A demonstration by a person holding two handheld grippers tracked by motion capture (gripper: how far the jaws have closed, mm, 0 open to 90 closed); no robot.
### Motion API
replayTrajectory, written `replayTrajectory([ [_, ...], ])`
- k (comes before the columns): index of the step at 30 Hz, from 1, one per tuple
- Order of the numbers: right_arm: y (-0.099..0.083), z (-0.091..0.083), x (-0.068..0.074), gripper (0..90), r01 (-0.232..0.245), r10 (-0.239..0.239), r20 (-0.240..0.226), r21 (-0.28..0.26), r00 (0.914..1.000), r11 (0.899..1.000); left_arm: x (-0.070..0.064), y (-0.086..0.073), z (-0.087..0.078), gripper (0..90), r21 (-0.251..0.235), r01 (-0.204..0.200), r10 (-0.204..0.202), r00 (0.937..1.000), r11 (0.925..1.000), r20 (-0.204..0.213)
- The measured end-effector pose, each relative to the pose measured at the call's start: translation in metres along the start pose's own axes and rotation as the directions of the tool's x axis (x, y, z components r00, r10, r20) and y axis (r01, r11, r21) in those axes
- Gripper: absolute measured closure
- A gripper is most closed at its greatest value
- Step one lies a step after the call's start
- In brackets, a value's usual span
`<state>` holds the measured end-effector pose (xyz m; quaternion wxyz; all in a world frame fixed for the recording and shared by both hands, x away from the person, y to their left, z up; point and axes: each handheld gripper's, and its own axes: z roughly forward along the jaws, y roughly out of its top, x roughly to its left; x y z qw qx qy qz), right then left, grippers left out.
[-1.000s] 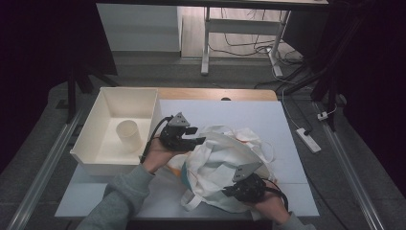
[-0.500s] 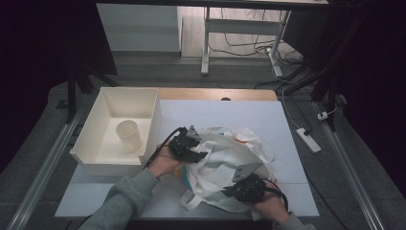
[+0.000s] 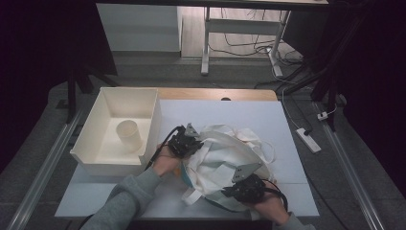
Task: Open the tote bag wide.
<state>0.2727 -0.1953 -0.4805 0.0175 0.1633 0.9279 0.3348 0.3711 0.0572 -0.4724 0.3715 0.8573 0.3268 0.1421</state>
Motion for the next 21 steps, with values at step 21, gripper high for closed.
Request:
replayTrajectory([
  [21, 0.027, -0.023, -0.024, 59.6, -0.054, 0.071, 0.194, -0.091, 0.9784, 0.994, 0.006, 0.003, 0.001, 86.9, 0.003, 0.020, -0.020, 0.9988, 0.9998, 0.046],
])
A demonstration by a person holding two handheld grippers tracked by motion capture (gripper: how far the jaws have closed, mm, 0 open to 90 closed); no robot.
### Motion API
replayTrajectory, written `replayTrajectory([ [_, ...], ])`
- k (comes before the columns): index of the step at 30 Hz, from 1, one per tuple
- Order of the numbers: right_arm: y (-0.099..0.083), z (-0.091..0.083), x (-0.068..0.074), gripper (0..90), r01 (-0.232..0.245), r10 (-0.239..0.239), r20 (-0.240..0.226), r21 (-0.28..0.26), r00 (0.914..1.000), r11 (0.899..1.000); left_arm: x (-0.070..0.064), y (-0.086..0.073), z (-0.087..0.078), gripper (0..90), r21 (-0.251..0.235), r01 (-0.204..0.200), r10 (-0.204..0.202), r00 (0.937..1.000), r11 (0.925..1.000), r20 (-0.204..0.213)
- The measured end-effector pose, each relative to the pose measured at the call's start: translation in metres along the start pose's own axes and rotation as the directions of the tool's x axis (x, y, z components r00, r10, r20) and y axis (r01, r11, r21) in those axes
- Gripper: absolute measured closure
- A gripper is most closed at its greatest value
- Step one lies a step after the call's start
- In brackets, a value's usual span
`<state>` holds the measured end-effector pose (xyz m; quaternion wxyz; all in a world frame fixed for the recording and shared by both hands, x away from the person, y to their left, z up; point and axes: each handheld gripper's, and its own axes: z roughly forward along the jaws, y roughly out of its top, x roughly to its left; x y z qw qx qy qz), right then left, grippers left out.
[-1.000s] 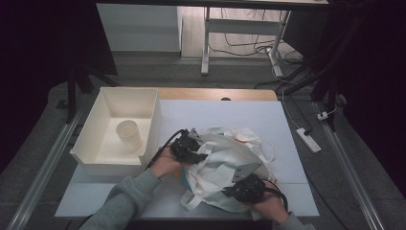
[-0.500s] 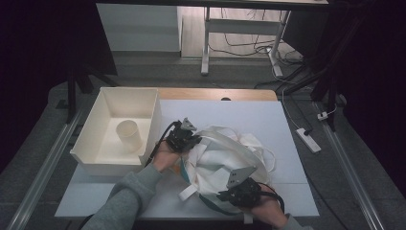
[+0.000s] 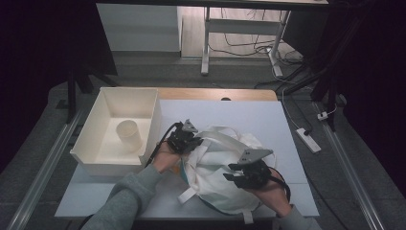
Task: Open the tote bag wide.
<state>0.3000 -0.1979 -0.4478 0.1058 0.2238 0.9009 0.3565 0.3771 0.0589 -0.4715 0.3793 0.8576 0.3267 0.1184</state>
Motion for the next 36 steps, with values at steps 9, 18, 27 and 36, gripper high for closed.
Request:
replayTrajectory([
  [9, 0.007, 0.045, -0.028, 61.6, 0.021, -0.044, 0.114, 0.196, 0.9926, 0.980, 0.001, -0.001, -0.001, 86.9, 0.008, -0.008, 0.007, 0.9999, 0.9999, 0.012],
  [18, 0.001, 0.049, -0.033, 86.9, 0.038, -0.069, 0.134, 0.220, 0.9885, 0.975, 0.002, -0.002, 0.001, 86.8, 0.017, -0.005, 0.004, 0.9998, 0.9998, 0.018],
  [27, 0.022, 0.024, -0.048, 88.3, -0.029, 0.015, 0.176, 0.076, 0.9843, 0.997, 0.003, -0.002, 0.002, 86.9, 0.016, 0.001, -0.002, 0.9997, 0.9999, 0.023],
  [36, 0.027, 0.055, -0.086, 88.2, -0.132, 0.119, 0.184, 0.058, 0.9756, 0.990, 0.005, -0.003, 0.011, 87.0, 0.045, -0.002, 0.001, 0.9999, 0.9990, 0.014],
])
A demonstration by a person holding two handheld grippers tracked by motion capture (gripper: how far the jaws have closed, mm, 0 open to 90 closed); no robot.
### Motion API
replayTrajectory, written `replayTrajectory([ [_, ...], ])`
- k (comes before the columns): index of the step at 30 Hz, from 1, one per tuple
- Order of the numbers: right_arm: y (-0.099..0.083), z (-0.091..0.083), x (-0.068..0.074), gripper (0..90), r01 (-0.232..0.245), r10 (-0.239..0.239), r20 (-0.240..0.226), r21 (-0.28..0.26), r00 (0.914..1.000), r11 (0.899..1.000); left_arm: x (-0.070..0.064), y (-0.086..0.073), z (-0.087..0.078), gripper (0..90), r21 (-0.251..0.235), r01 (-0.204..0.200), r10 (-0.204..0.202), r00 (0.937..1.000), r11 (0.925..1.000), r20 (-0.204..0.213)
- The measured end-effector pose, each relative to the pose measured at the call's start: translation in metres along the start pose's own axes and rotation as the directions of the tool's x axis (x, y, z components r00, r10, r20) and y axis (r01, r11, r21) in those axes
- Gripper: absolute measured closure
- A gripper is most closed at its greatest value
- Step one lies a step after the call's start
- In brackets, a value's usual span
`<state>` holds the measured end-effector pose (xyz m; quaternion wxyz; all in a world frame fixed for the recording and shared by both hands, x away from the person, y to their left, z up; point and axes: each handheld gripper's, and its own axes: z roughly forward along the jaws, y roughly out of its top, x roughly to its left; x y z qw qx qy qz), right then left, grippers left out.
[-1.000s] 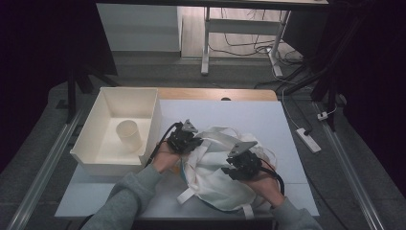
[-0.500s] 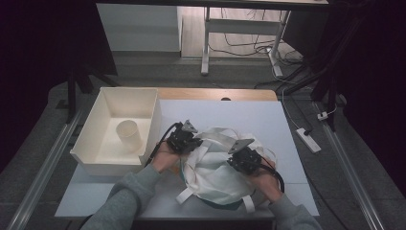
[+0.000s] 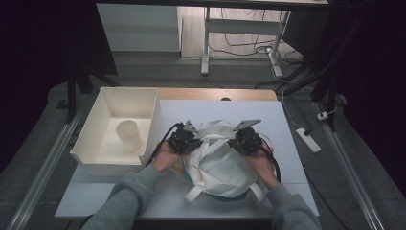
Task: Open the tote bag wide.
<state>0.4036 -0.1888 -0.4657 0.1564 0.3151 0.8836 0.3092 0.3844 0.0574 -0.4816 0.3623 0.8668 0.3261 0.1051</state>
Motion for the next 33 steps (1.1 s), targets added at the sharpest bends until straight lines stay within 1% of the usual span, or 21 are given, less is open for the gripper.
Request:
replayTrajectory([
  [3, 0.002, 0.012, -0.008, 88.2, -0.025, 0.025, 0.001, 0.012, 0.9997, 1.000, 0.001, 0.000, 0.002, 87.0, 0.005, 0.001, -0.001, 1.0000, 1.0000, -0.005],
  [5, 0.004, 0.020, -0.013, 88.1, -0.027, 0.027, 0.005, 0.021, 0.9996, 0.999, 0.001, 0.000, 0.002, 87.0, 0.007, 0.000, 0.000, 1.0000, 1.0000, -0.008],
  [7, 0.005, 0.027, -0.015, 88.1, -0.039, 0.039, 0.008, 0.027, 0.9992, 0.999, 0.001, 0.000, 0.004, 87.0, 0.014, -0.005, 0.005, 0.9999, 0.9999, -0.013],
  [9, 0.006, 0.033, -0.017, 88.0, -0.038, 0.037, 0.014, 0.038, 0.9992, 0.999, 0.001, 0.000, 0.006, 87.0, 0.019, -0.009, 0.009, 0.9998, 0.9998, -0.017],
  [13, 0.004, 0.046, -0.022, 87.9, -0.039, 0.038, 0.020, 0.060, 0.9991, 0.997, 0.001, -0.001, 0.008, 86.9, 0.020, -0.004, 0.004, 0.9998, 0.9998, -0.017],
  [15, 0.003, 0.051, -0.024, 87.7, -0.042, 0.041, 0.018, 0.061, 0.9990, 0.997, 0.000, -0.001, 0.009, 86.9, 0.023, -0.006, 0.007, 0.9998, 0.9997, -0.020],
  [16, 0.003, 0.052, -0.023, 87.6, -0.036, 0.035, 0.020, 0.060, 0.9992, 0.998, 0.000, -0.001, 0.009, 86.9, 0.023, -0.007, 0.008, 0.9997, 0.9997, -0.021],
  [18, 0.003, 0.050, -0.022, 86.7, -0.026, 0.024, 0.022, 0.057, 0.9995, 0.998, 0.001, -0.001, 0.008, 86.9, 0.021, -0.007, 0.007, 0.9998, 0.9998, -0.020],
  [20, 0.003, 0.046, -0.022, 82.4, -0.025, 0.024, 0.022, 0.043, 0.9995, 0.999, 0.002, -0.001, 0.008, 86.8, 0.023, -0.007, 0.007, 0.9999, 0.9997, -0.016],
  [22, 0.005, 0.035, -0.019, 72.4, -0.010, 0.009, 0.027, 0.013, 0.9996, 1.000, 0.002, -0.002, 0.009, 86.8, 0.024, -0.007, 0.007, 0.9999, 0.9997, -0.015],
  [23, 0.006, 0.027, -0.016, 70.4, 0.001, 0.000, 0.031, -0.012, 0.9995, 1.000, 0.002, -0.002, 0.009, 86.8, 0.025, -0.009, 0.009, 0.9999, 0.9997, -0.013],
  [24, 0.007, 0.019, -0.014, 69.7, 0.015, -0.014, 0.023, -0.035, 0.9996, 0.999, 0.003, -0.002, 0.009, 86.7, 0.025, -0.008, 0.009, 0.9999, 0.9997, -0.012],
  [25, 0.008, 0.010, -0.011, 69.5, 0.025, -0.025, 0.001, -0.058, 0.9997, 0.998, 0.003, -0.002, 0.009, 86.8, 0.025, -0.005, 0.006, 0.9999, 0.9997, -0.010],
  [26, 0.009, 0.003, -0.007, 69.8, 0.030, -0.032, -0.026, -0.074, 0.9991, 0.997, 0.003, -0.002, 0.010, 86.7, 0.025, -0.006, 0.006, 0.9999, 0.9997, -0.009],
  [28, 0.009, -0.006, 0.003, 76.6, 0.061, -0.067, -0.073, -0.081, 0.9951, 0.995, 0.004, -0.002, 0.010, 86.7, 0.026, -0.007, 0.007, 0.9999, 0.9996, -0.009],
  [30, 0.009, -0.005, 0.015, 85.6, 0.090, -0.096, -0.124, -0.057, 0.9876, 0.994, 0.003, -0.002, 0.010, 86.6, 0.027, -0.008, 0.008, 0.9999, 0.9996, -0.010],
  [31, 0.009, -0.003, 0.020, 89.7, 0.110, -0.114, -0.138, -0.037, 0.9839, 0.993, 0.003, -0.002, 0.009, 86.6, 0.026, -0.009, 0.009, 0.9999, 0.9996, -0.011],
  [32, 0.009, 0.000, 0.024, 89.9, 0.138, -0.139, -0.141, -0.019, 0.9801, 0.990, 0.002, -0.002, 0.009, 86.6, 0.027, -0.008, 0.008, 0.9999, 0.9996, -0.011],
  [33, 0.010, 0.005, 0.028, 89.9, 0.150, -0.149, -0.140, -0.006, 0.9788, 0.989, 0.002, -0.002, 0.010, 86.6, 0.027, -0.008, 0.008, 0.9999, 0.9996, -0.012],
])
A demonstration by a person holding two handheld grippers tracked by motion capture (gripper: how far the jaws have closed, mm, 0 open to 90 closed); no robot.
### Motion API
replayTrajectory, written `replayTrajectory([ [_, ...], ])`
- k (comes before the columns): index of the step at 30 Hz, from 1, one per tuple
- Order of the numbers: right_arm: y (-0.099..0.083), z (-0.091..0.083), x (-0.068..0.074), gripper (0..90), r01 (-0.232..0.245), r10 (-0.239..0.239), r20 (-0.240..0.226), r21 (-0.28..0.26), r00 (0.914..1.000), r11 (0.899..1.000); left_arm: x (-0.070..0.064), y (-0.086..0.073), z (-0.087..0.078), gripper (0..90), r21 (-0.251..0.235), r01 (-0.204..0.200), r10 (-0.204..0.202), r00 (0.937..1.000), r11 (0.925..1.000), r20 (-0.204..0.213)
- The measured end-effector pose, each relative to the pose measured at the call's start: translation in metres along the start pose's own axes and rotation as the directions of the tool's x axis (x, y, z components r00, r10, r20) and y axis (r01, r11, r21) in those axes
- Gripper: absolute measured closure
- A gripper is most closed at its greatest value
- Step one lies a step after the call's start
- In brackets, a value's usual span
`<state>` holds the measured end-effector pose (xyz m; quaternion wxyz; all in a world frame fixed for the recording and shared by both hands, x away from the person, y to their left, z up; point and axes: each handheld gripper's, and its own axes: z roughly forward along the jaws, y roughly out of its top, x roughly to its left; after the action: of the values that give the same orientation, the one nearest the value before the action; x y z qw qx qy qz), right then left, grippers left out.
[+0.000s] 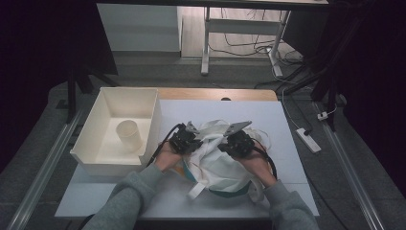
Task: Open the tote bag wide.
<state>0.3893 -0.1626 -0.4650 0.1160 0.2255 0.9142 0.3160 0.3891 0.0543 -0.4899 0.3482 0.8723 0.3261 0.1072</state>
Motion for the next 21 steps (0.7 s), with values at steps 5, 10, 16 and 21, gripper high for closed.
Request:
replayTrajectory([
  [5, 0.001, 0.029, 0.000, 90.0, -0.004, 0.005, -0.009, 0.095, 0.9999, 0.996, 0.001, 0.000, 0.000, 86.6, -0.001, 0.001, -0.001, 1.0000, 1.0000, 0.004],
  [10, -0.009, 0.034, -0.001, 90.0, -0.053, 0.057, -0.018, 0.198, 0.9982, 0.979, 0.001, -0.001, 0.001, 86.5, -0.001, 0.003, -0.003, 1.0000, 1.0000, 0.008],
  [16, -0.024, 0.024, 0.012, 90.0, -0.049, 0.048, 0.011, 0.229, 0.9988, 0.972, 0.001, -0.002, 0.001, 86.5, 0.006, -0.003, 0.003, 1.0000, 1.0000, 0.009],
  [21, -0.036, 0.017, 0.019, 90.0, -0.063, 0.061, 0.015, 0.207, 0.9980, 0.976, 0.000, -0.002, 0.001, 86.5, 0.005, 0.000, 0.000, 0.9999, 1.0000, 0.012],
])
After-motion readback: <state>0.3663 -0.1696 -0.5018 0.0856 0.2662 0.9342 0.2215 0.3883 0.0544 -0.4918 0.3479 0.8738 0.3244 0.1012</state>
